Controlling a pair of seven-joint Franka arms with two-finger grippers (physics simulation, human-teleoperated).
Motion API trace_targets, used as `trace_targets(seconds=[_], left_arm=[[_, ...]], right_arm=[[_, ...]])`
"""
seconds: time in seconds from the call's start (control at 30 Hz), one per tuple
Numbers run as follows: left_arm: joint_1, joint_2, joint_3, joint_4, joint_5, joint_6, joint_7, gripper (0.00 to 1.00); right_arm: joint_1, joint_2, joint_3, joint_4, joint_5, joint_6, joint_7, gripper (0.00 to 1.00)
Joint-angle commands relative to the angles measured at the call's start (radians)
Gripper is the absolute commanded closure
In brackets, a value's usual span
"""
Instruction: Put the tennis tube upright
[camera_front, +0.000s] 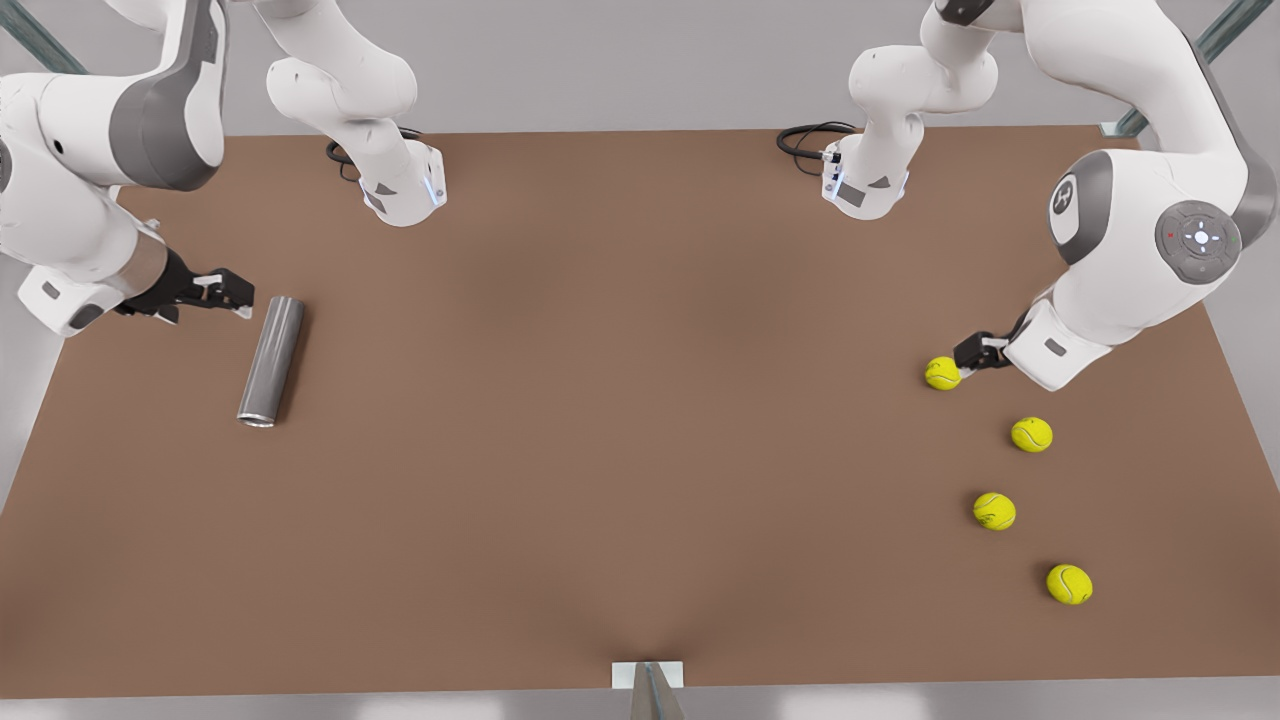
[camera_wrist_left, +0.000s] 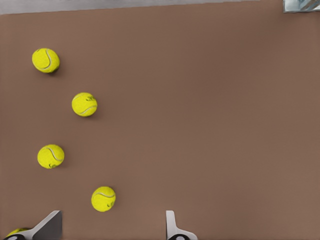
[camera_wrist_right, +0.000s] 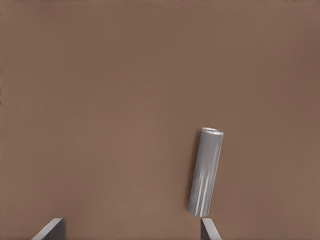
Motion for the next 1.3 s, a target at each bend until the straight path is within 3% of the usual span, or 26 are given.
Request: trace_targets(seconds=[0.0,0.1,0.13,0.17,0.23,0.3,0.43,0.57,0.73,0.97,1.13,1.27], left_arm=[[0.002,0.007,0.0,0.0,0.001,0.026,-0.031,0.0],[0.0,0.01,-0.002,-0.001,-0.004,0.026,-0.032,0.0],[0.0,0.011,-0.002,-0.003,-0.002,0.026,-0.031,0.0],[0.002,0.013,0.0,-0.006,-0.002,0.026,-0.026,0.0],[0.003,0.018,0.003,-0.009,-0.002,0.022,-0.015,0.0],[0.003,0.018,0.003,-0.009,-0.001,0.022,-0.014,0.0],[0.003,0.021,0.003,-0.009,-0.001,0.025,-0.017,0.0],[0.002,0.033,0.003,-0.01,0.001,0.026,-0.028,0.0],[0.003,0.034,0.003,-0.01,0.001,0.022,-0.025,0.0],[0.002,0.038,0.003,-0.012,-0.001,0.017,-0.028,0.0],[0.002,0.048,0.003,-0.01,-0.001,0.02,-0.028,0.0],[0.002,0.05,0.003,-0.01,-0.001,0.025,-0.029,0.0]], right_arm=[[0.019,0.001,-0.001,-0.001,0.001,0.016,-0.026,0.0],[0.014,0.045,-0.01,0.016,-0.001,-0.009,-0.009,0.0],[0.006,0.094,-0.096,0.03,0.017,-0.026,-0.038,0.0],[-0.018,0.128,-0.13,0.03,0.017,-0.025,-0.104,0.0],[-0.103,0.188,-0.14,0.022,0.007,-0.022,-0.15,0.0],[-0.116,0.189,-0.185,-0.125,-0.003,0.174,-0.155,0.0],[-0.103,0.235,-0.19,-0.29,0.017,0.501,-0.152,0.0],[-0.104,0.159,-0.19,-0.568,0.033,0.826,-0.152,0.0],[-0.113,0.218,-0.229,-0.606,0.123,0.842,-0.285,0.0],[-0.11,0.163,-0.306,-0.803,0.123,0.955,-0.471,0.0],[-0.11,0.111,-0.341,-0.955,0.123,1.23,-0.617,0.0],[-0.107,0.149,-0.355,-0.961,0.123,1.236,-0.618,0.0]])
